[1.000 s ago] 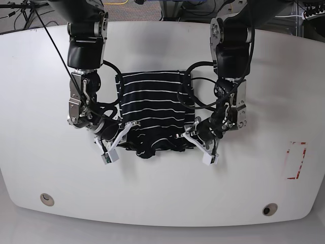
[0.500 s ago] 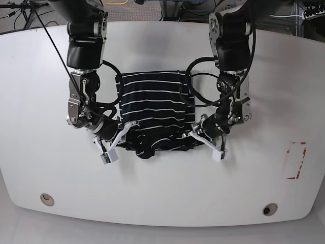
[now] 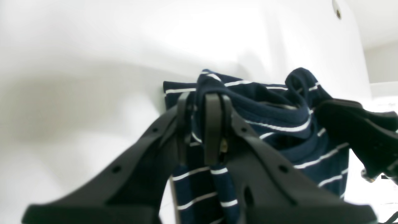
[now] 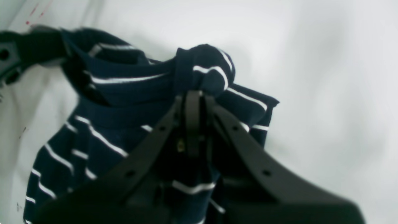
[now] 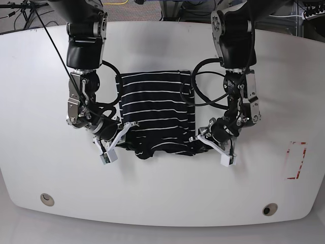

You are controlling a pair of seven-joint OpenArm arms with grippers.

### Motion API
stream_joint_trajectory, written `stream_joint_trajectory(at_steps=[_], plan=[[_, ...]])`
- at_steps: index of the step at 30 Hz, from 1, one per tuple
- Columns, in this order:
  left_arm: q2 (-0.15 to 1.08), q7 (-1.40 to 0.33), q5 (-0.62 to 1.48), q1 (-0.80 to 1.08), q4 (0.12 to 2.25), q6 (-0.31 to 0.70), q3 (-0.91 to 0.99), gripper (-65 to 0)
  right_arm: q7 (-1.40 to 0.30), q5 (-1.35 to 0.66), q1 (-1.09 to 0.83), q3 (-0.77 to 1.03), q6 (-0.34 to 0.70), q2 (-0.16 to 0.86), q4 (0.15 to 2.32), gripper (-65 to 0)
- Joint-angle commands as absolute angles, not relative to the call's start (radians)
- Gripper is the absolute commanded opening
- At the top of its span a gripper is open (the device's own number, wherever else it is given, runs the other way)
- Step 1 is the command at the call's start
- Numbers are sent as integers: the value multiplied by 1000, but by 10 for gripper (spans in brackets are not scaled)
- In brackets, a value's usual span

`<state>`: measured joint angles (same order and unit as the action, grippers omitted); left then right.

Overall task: Fold the T-shirt properly
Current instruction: 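Grasp the bundle edges with both grippers and lift slightly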

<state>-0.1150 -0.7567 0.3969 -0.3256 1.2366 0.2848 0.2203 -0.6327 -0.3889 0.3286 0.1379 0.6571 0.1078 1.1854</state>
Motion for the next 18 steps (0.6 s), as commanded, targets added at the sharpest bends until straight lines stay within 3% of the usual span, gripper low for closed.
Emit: stream_joint_trajectory(at_steps=[1,12,15,18], plan=[[-93,-745,414,-358,1276,289,222,-592,-610,-406,357,139,662,110,1207,-650],[-44,-745,414,-364,1268,289,269,-589,-610,-401,358,139,661,110,1207,-640],[-42,-745,414,-367,1268,289,272,-588,-610,-401,367,139,661,110,1205,-579],[-41,-746,414,-377,1268,289,272,-571,-610,-401,374,139,659,108,1202,-471]])
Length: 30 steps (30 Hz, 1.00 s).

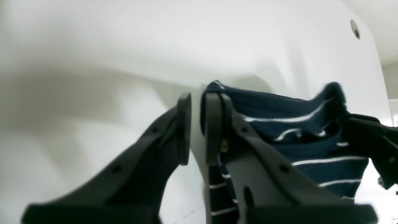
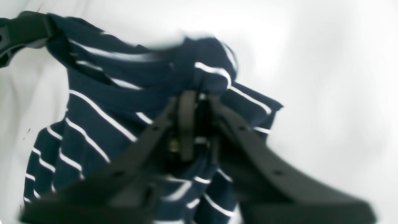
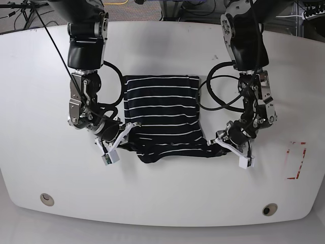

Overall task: Fold the T-shirt properly
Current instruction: 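Grasp the bundle edges with both grippers and lift slightly, then release with the right gripper and grip the bundle center with the left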

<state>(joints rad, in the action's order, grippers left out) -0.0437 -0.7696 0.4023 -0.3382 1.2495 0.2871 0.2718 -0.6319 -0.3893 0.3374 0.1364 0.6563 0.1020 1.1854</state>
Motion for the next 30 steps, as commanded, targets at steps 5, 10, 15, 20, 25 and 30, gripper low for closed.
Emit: stream_joint_trajectory(at_steps=[5,10,15,20,25,30], plan=[[-41,-748,414,-398,1267,289,272,-436,-610,-401,380,137,659,107,1205,-247],[-41,-748,414,-406,1276,289,272,-281,-610,-403,412,137,659,107,1207,-94],[-41,-750,415,-446,1276,289,272,-269,-615,-409,446,136,661,113,1208,-75],[-22,-750,415,-470,1305,291,272,-269,-615,-401,444,136,661,114,1285,-75],[2,-750,435,-466,1399,292,249,-269,-696,-401,440,136,661,116,1422,-75],[30,-750,433,-424,1497,292,125,-269,-783,-400,412,137,659,140,1583,-75]])
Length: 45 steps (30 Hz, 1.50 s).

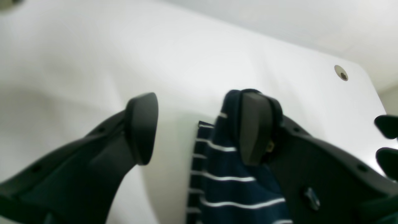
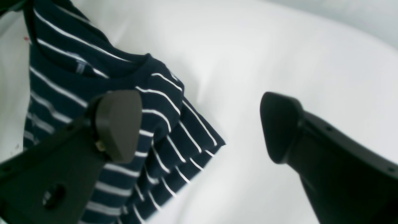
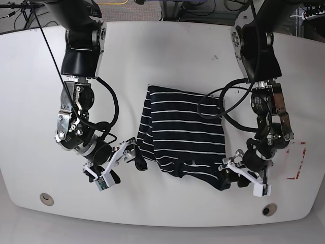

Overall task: Fold the T-shirt properly
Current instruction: 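Release with the right gripper and grip the bundle center with the left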

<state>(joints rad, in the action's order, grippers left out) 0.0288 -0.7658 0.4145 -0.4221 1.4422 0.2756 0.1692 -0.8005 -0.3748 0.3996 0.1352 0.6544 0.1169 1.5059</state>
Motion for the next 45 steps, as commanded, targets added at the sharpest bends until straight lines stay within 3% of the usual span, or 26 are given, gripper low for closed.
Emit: stream_joint_trajectory(at_steps=[1,17,28,38,41,45], plan=[[35,-750,430,-418,1514,292,110,-269,-788,-400,404,137,659,145,1607,-75],[44,-750,455,-394,1509,292,140,-268,-794,-400,298,137,659,159,1696,-75],[33,-722,476,-366,1517,288,-76,-271,-792,-400,240,140,659,162,1736,-75],[-120,-526,156,-257,1500,213,-185,-279,-788,-363,177,145,659,188,1765,-75],[-140,-501,94,-242,1457,168,-228,-367,-788,-349,160,156,659,191,1785,-75],[-157,-464,68,-243,1343,114,-262,-553,-788,-354,136,203,661,186,1796,-75]])
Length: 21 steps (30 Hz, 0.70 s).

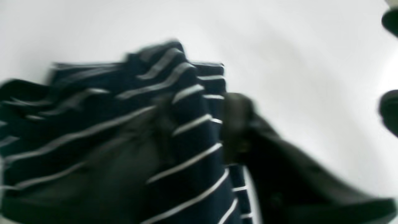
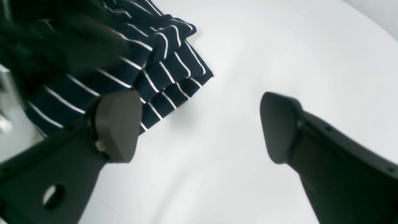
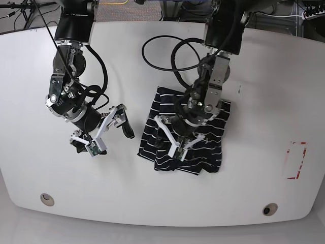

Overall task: Fold the T-shirt properly
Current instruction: 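Release with the right gripper and grip the bundle center with the left, then carry the folded bundle with the left gripper off the table edge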

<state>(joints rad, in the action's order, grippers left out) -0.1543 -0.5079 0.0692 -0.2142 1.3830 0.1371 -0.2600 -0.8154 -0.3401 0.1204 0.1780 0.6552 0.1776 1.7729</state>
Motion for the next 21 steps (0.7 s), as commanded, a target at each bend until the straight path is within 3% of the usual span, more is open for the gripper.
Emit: stream_joint_trajectory(at_steps=[1,9,21], plan=[[-157,-456,70,-246,1314,105,-265,-575,-788,-354,134,213,662,185,1796,-75],[-157,-344,68,-239,1175,13,-265,-588,-792,-355,119,274,668,185,1796,-75],[-116,-337,74,-232,1006,25,-176,-588,-792,-355,74,306,668,186,1844,-75]])
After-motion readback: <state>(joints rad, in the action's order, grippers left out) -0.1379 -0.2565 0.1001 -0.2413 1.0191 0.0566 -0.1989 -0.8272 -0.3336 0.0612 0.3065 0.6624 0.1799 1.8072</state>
